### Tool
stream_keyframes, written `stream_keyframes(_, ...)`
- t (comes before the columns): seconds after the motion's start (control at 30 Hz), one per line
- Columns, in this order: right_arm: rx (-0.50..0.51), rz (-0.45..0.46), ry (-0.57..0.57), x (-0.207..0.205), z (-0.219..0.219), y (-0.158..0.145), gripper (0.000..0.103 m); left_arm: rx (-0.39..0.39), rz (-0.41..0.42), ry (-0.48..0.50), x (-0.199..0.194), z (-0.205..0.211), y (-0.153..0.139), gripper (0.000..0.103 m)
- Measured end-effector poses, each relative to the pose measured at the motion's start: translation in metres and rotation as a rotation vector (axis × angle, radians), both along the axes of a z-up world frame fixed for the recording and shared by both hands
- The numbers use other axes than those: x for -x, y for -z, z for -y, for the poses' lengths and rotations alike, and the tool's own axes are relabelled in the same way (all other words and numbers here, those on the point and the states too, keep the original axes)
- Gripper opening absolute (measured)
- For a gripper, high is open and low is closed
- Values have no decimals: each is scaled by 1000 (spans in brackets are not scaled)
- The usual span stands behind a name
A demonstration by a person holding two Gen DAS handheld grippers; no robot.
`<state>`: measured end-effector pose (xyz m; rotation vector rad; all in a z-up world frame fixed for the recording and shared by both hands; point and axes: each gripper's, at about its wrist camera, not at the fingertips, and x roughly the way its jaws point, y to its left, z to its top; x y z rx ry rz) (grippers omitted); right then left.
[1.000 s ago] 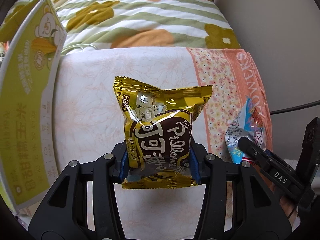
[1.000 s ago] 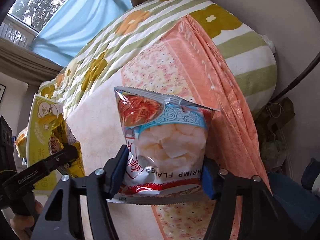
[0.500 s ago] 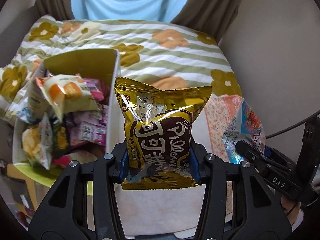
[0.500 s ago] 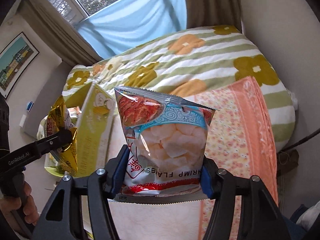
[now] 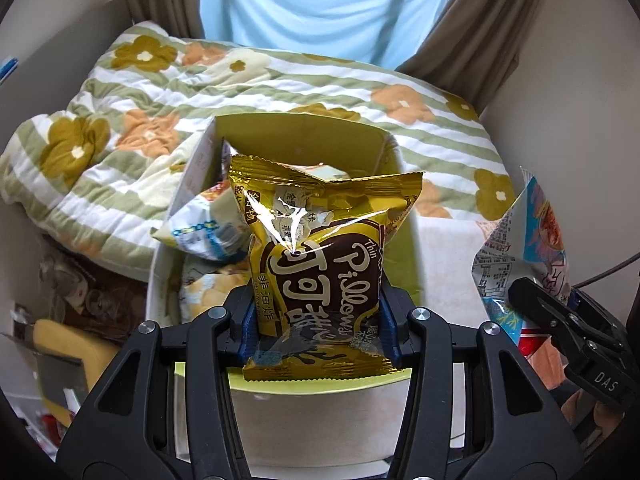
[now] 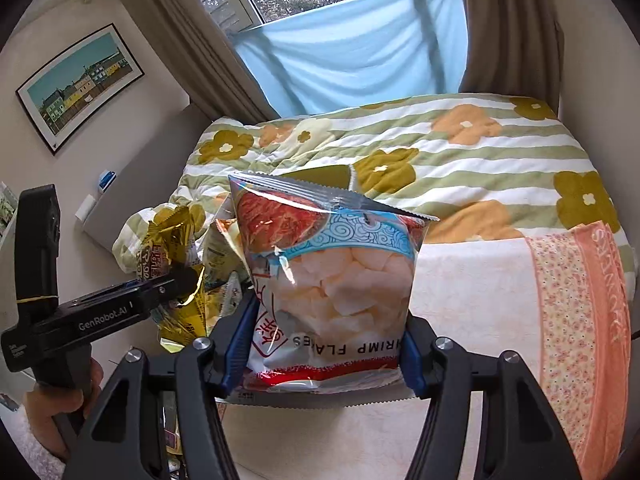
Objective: Organize snacks
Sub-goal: 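Carry both bags into the yellow box and open both tools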
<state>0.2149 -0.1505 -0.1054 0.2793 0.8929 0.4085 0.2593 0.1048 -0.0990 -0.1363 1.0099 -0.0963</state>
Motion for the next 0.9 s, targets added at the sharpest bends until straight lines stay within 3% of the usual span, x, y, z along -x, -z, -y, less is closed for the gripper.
stream_keyframes(0.27,30,-23,52,-3,-51,8,58,21,-39,111,-15,-31,29,46)
stream_keyframes(0.33,32,-33,77,-2,-54,10,58,34,-37,147,-18,-29,30,66)
stream_keyframes(0.37,37,-37,87,-1,-56,11,58,30,-32,152,-19,-28,29,95)
stream_keyframes(0.4,45,-41,96,0,-57,11,58,21,-14,149,-18,-27,25,103)
stream_keyframes(0.57,76,-61,106,-1,-59,16,58,-6,48,125,-6,-47,9,103)
stream_keyframes(0.9,116,-51,0,-12,-96,28,58,28,-5,18,11,-96,24,103)
